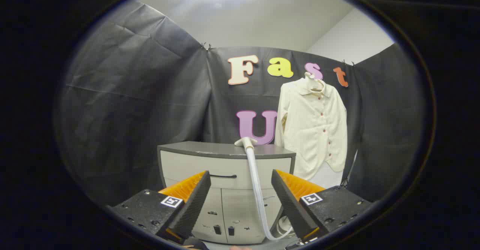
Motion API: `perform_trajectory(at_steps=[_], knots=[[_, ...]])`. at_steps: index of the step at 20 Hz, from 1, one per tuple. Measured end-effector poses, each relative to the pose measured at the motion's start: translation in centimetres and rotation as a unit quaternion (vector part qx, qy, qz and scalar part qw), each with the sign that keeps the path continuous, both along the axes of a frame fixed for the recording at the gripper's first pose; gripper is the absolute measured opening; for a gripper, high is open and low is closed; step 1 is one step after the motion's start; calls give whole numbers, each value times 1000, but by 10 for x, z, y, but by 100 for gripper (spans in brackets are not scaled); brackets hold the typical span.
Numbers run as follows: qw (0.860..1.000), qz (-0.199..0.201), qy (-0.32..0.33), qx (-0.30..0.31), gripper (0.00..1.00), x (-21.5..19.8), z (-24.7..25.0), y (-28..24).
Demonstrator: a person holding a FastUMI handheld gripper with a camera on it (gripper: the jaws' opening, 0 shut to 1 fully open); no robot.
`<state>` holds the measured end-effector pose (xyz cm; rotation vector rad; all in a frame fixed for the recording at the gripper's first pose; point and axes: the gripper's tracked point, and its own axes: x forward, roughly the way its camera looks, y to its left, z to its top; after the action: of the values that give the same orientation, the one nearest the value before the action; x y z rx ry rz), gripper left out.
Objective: Iron the clothes twice with a garment steamer, once on the left side and once on the right side.
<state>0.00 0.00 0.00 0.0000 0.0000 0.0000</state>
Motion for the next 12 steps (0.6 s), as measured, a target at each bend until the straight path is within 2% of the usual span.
perform_trajectory(at_steps=[12], knots=[[1000, 0, 2, -2, 99, -1, -2, 0]])
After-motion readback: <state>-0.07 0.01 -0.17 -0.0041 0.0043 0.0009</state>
